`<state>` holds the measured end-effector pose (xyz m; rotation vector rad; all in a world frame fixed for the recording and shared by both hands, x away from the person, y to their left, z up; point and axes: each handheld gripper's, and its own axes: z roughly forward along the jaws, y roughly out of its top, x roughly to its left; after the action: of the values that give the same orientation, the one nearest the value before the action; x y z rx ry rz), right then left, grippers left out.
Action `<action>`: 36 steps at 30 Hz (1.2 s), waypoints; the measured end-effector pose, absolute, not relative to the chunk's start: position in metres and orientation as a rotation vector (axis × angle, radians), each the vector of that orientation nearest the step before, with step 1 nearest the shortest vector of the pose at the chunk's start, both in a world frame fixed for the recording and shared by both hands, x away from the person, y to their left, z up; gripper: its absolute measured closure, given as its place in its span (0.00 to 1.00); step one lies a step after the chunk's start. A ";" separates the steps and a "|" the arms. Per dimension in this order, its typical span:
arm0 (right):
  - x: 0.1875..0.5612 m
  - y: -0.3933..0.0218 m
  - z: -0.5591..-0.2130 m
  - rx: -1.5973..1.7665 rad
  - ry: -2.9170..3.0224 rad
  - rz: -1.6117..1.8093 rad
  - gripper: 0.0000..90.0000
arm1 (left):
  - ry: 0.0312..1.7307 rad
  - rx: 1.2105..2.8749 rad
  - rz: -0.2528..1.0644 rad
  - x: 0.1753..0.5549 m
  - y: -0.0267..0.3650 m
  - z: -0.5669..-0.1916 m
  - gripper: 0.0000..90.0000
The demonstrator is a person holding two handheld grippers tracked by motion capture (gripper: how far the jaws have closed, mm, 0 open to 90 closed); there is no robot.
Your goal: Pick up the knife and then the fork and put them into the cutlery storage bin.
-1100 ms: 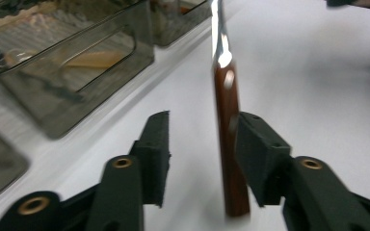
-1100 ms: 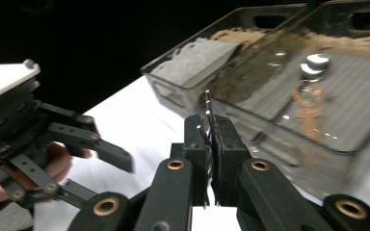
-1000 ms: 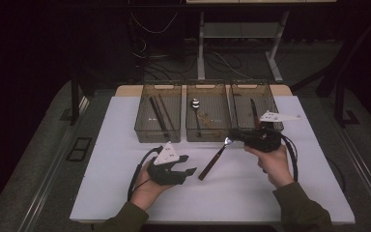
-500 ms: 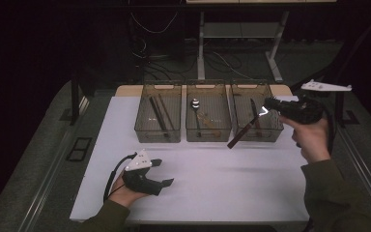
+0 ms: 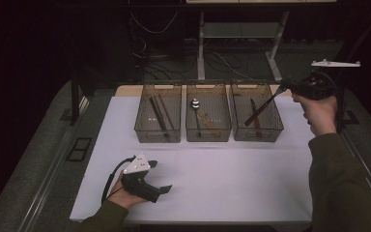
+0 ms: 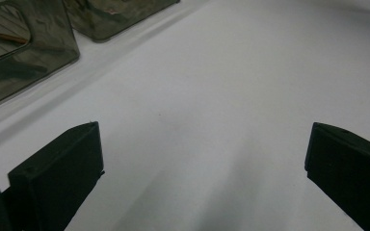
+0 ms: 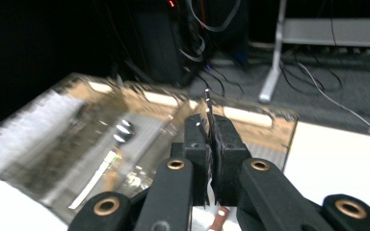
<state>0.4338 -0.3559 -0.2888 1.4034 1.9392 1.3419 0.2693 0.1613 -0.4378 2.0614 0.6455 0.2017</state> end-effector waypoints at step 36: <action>0.463 -0.347 -0.358 1.469 2.001 1.134 0.31 | 0.626 2.067 0.188 0.270 0.158 -0.439 0.00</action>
<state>0.4628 -0.3469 -0.3581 1.4695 2.0009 1.1344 0.2695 0.1576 -0.4388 2.0666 0.6257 0.1882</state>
